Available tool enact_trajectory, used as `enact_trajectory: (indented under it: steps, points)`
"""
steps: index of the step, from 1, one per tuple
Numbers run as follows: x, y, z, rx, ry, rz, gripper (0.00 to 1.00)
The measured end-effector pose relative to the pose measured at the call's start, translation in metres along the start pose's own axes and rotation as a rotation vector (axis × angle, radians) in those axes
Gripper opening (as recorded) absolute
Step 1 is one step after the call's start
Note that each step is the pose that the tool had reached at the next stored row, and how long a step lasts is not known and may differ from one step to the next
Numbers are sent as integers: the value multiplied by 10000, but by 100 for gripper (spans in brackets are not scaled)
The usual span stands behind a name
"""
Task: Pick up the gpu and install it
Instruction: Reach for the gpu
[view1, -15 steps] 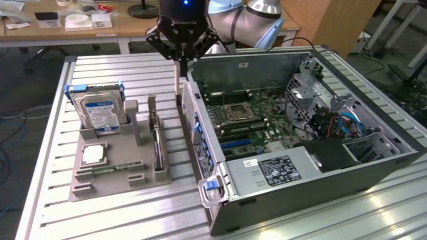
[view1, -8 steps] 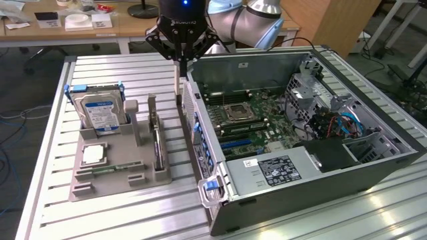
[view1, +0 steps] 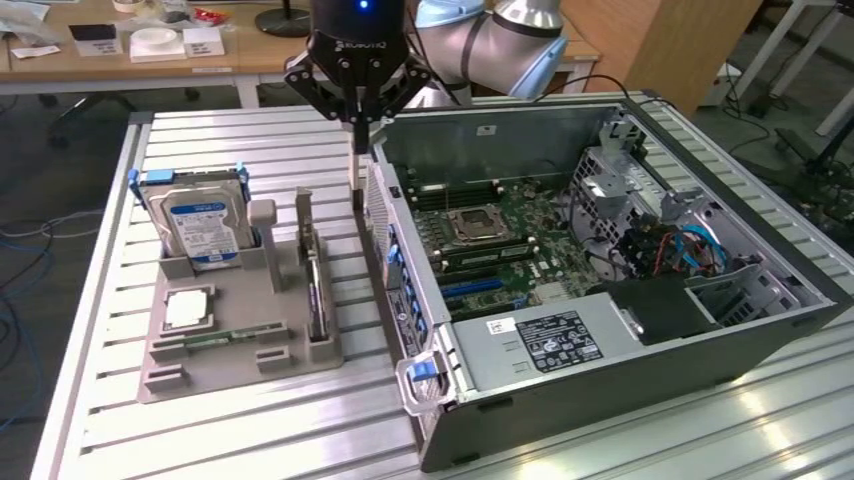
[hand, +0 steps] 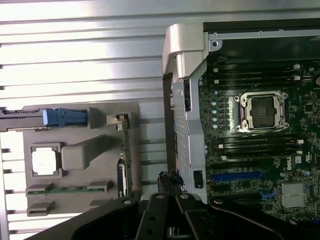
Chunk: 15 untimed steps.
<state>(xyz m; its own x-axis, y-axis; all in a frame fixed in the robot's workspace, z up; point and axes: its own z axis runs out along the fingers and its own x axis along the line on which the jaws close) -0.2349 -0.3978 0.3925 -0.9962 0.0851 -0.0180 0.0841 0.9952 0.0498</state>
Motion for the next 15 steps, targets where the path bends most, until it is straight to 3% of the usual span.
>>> enact_trajectory:
  steps: [15]
  points:
    - [141,-12,-2,1,0,-1,11]
